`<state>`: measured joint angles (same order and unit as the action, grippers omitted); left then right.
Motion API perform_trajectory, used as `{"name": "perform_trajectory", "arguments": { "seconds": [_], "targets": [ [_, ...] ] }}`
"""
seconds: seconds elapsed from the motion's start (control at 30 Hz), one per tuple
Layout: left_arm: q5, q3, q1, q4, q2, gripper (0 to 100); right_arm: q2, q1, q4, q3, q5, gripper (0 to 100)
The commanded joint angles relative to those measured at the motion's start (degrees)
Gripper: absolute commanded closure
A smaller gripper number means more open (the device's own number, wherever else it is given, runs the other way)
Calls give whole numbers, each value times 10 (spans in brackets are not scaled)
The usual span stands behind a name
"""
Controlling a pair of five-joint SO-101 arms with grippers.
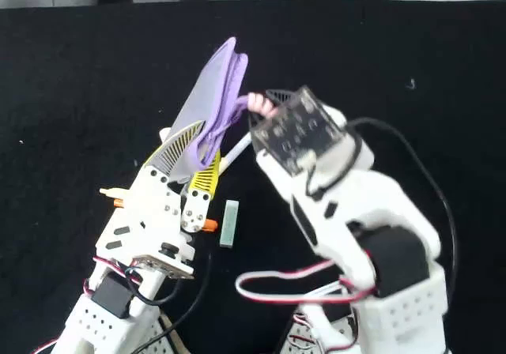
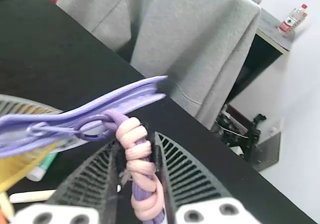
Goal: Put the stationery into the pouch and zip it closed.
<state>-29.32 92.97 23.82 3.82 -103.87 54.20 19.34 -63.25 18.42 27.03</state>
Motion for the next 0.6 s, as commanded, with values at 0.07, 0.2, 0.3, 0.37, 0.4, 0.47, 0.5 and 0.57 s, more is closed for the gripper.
{"name": "perform_trajectory", "arguments": {
  "seconds": [0.07,0.2,0.3,0.37,0.4,0.47,0.5,0.57],
  "targets": [
    [0,-22,4,9,-6,972,-105,-94,40,-136,19,987],
    [0,-22,4,9,-6,972,-158,-114,39,-181,19,987],
    [0,-22,4,9,-7,972,-192,-129,42,-201,19,987],
    [0,-22,4,9,-7,972,-214,-130,43,-208,19,987],
    [0,-22,4,9,-7,972,-225,-132,43,-211,19,987],
    [0,-24,4,9,-7,972,-244,-132,53,-216,19,987],
    [6,-26,4,9,-7,972,-253,-132,63,-218,19,987],
    [34,-28,4,11,-7,972,-270,-133,86,-219,19,987]
  ]
}}
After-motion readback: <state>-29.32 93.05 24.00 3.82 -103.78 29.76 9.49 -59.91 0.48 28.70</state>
